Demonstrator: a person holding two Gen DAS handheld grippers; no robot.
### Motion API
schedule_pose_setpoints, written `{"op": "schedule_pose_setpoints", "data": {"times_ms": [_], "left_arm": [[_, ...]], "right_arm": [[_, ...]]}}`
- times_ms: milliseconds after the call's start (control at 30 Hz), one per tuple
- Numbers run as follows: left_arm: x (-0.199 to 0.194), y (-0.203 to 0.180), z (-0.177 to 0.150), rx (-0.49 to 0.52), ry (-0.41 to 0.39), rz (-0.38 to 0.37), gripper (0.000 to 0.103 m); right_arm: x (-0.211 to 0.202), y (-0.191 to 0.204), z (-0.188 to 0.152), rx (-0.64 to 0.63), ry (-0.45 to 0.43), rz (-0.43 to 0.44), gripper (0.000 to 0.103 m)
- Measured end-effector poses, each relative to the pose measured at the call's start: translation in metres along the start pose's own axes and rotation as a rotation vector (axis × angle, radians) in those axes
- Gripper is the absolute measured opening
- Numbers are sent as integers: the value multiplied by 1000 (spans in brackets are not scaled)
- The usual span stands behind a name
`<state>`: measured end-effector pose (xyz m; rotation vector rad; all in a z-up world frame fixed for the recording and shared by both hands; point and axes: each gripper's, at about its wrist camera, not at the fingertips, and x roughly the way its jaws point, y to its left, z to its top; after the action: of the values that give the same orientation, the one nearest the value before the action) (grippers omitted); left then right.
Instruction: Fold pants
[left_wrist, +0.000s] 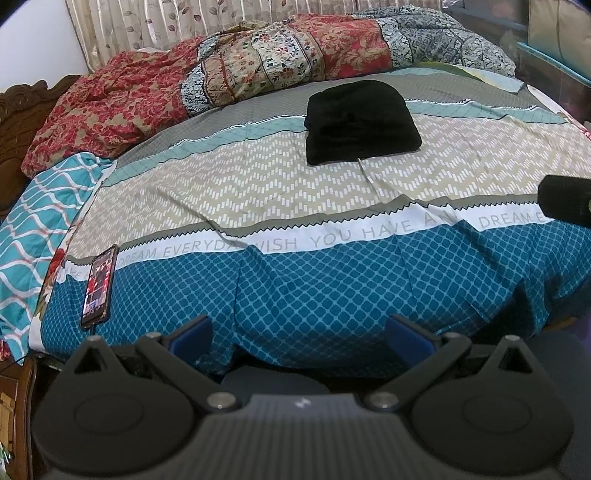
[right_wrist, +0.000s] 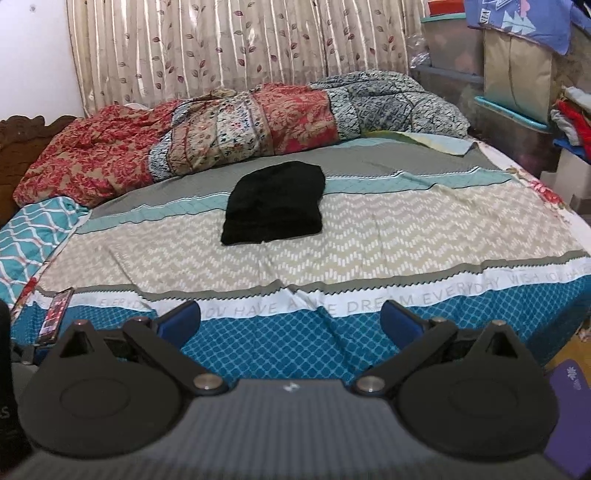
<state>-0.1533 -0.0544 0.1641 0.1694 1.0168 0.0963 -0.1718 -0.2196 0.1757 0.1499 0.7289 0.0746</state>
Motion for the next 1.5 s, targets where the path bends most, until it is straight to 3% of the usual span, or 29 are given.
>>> {"op": "schedule_pose_setpoints", "data": {"times_ms": [467, 1500], "left_arm": [[-1, -4, 1, 15, 1, -1, 103], [3, -4, -2, 13, 10, 7, 103]], "right_arm": [[2, -3, 1, -22, -14, -64, 103], [8, -18, 1, 15, 6, -102, 103]]}}
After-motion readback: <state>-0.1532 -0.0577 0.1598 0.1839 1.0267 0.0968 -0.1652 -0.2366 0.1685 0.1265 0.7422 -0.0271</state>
